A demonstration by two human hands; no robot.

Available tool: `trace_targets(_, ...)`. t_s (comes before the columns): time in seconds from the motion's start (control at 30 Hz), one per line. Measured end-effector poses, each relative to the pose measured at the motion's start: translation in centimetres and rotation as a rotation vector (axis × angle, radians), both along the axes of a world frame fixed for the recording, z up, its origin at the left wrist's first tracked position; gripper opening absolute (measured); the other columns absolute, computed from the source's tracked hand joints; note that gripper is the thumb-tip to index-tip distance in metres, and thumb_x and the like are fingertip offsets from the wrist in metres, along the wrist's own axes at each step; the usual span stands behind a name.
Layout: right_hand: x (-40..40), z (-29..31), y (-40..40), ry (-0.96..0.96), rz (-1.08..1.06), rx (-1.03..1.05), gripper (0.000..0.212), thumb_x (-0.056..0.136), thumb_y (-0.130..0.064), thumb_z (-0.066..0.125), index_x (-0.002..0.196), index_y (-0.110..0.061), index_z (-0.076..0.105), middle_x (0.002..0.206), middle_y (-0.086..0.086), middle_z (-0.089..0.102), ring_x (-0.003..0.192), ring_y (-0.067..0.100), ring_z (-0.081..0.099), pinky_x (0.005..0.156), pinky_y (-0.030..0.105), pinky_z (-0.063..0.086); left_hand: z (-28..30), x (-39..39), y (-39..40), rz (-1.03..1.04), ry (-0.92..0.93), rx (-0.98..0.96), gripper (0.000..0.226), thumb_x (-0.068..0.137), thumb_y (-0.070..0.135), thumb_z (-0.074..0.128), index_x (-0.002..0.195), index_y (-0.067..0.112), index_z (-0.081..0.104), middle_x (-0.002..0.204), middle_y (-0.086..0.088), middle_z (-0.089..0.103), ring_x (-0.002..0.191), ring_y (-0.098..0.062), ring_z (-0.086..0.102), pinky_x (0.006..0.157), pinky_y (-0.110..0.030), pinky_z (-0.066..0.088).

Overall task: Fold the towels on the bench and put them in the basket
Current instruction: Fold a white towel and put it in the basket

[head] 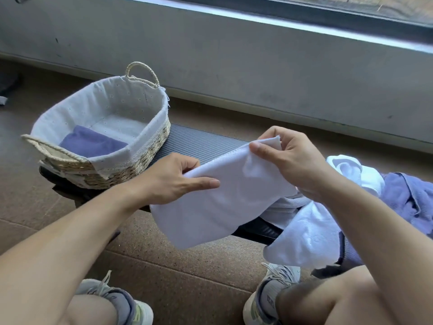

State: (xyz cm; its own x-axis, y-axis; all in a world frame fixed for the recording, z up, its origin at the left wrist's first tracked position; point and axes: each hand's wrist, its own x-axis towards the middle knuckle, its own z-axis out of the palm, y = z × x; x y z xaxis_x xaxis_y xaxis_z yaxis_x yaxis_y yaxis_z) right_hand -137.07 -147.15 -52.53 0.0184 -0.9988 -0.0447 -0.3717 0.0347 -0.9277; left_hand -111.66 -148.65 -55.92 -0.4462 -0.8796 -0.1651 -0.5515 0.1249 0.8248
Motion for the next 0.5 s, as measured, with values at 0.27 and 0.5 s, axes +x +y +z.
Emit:
trace_targets(0.27,-0.1,0.5,0.8,0.38,0.091,0.14,0.022,0.088,-0.04,0.076,0.081,-0.02,0.069,0.05,-0.02,0.06,0.054,-0.007,0.053,0.054,0.013,0.042,1.2,2.4,-0.6,0.007,-0.283,0.127,0.071,0.061,0.087,0.063,0.055,0.021,0.04,0.053,0.006,0.038,0.053,-0.014,0.036,0.057,-0.029,0.03)
trace_targets(0.5,0.0,3.5,3.8,-0.007,0.918,0.547,0.012,0.089,-0.023,0.073,0.083,-0.023,0.063,0.075,0.009,0.057,0.07,0.024,0.048,0.056,0.04,0.035,3.9,3.6,2.4,-0.37,-0.205,0.635,0.056,0.056,0.075,0.08,0.064,0.022,0.062,0.063,0.004,0.059,0.057,-0.012,0.051,0.055,-0.024,0.04)
